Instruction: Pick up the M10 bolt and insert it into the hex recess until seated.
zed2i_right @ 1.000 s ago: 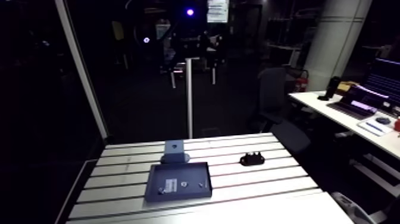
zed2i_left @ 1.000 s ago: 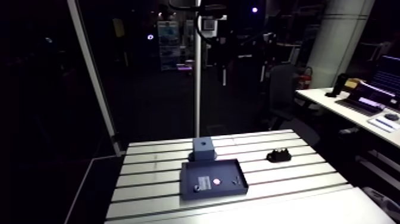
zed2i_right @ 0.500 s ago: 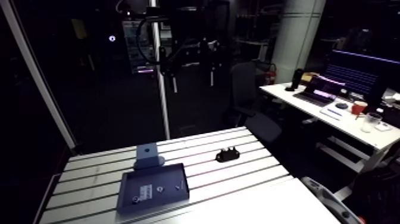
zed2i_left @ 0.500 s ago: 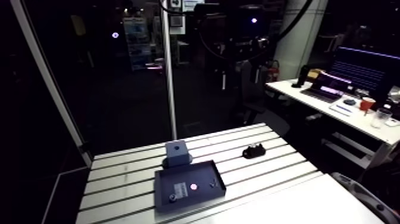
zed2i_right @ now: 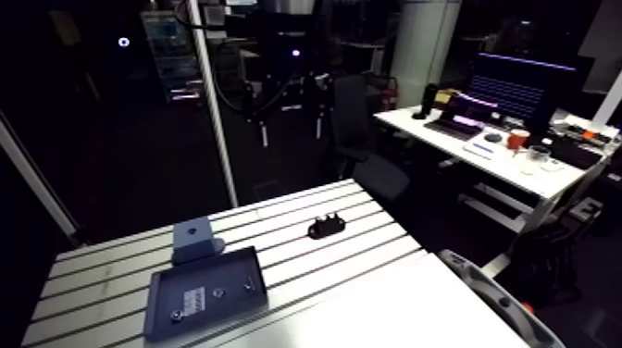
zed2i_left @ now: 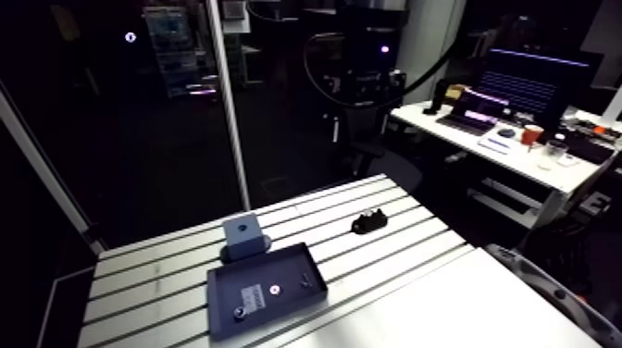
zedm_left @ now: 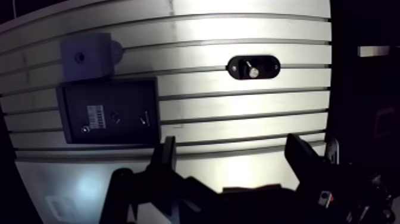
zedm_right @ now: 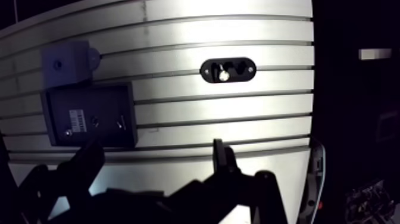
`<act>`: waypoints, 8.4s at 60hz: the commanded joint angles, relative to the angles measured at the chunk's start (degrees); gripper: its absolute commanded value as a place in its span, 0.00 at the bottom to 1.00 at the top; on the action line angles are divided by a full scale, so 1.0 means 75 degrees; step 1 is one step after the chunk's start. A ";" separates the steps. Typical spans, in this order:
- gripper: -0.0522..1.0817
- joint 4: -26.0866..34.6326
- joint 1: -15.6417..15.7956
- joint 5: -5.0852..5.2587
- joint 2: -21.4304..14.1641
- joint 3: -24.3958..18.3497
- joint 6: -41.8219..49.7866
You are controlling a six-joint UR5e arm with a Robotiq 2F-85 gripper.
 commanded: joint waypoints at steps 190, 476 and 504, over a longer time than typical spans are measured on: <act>0.35 -0.3624 -0.0960 0.0467 0.2314 0.1536 -0.0239; 0.73 -0.2078 -0.0044 0.0491 0.1411 0.0251 -0.1010; 0.73 0.0200 0.0865 0.0421 0.1704 -0.1270 -0.1990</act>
